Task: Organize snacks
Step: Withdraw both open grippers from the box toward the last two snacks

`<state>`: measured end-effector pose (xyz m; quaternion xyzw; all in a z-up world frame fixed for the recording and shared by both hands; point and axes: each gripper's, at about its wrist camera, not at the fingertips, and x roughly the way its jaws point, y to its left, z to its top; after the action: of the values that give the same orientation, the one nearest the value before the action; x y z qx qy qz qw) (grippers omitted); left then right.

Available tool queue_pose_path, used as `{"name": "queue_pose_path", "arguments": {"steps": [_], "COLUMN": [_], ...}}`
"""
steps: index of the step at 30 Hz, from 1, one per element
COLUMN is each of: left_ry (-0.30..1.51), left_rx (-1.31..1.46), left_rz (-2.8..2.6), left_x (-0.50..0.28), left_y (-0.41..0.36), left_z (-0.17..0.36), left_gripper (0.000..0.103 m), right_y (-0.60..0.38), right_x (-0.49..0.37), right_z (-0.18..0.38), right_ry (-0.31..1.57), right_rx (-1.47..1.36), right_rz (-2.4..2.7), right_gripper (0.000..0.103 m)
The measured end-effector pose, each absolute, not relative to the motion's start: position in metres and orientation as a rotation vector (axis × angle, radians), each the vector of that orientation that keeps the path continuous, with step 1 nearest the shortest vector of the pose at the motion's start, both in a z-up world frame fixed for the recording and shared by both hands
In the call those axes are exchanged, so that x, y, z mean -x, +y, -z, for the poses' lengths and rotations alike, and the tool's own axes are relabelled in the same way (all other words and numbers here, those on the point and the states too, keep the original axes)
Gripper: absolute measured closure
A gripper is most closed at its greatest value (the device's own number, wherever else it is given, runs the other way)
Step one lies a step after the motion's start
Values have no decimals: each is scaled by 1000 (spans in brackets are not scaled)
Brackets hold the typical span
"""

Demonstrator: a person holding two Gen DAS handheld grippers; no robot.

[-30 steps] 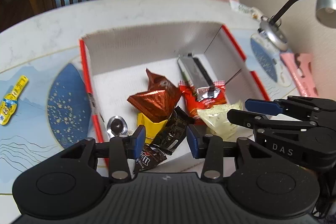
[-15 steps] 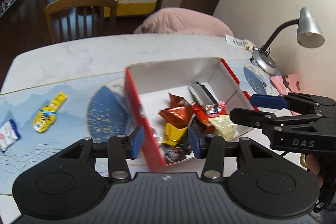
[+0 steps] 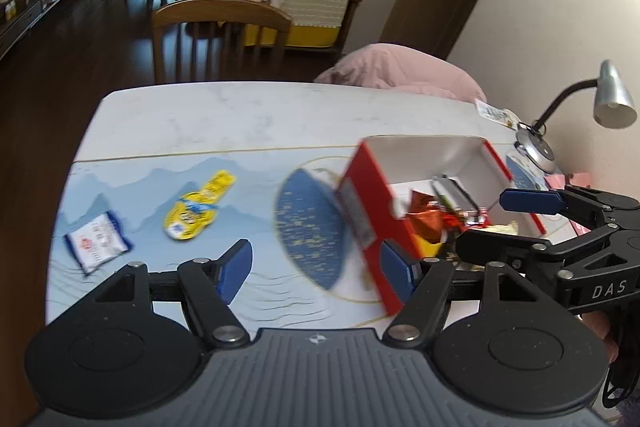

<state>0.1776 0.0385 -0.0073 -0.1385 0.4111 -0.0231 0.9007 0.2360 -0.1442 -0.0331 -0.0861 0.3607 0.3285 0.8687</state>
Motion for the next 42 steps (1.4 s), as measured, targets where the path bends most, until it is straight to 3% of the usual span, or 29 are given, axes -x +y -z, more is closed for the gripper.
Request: {"name": "queue_pose_path", "arguments": {"steps": [18, 42], "left_ry": [972, 1233], "left_rx": [17, -279], "left_rz": [140, 369], "left_x": [-183, -267], "left_y": [188, 218], "left_z": [60, 159], "left_gripper": [30, 30], "right_y": [7, 98], "right_x": [-260, -358], "right_z": [117, 199], "right_ry": [990, 1165], "right_rx": [121, 166], "right_rz": [-470, -189], "right_gripper": [1, 11]}}
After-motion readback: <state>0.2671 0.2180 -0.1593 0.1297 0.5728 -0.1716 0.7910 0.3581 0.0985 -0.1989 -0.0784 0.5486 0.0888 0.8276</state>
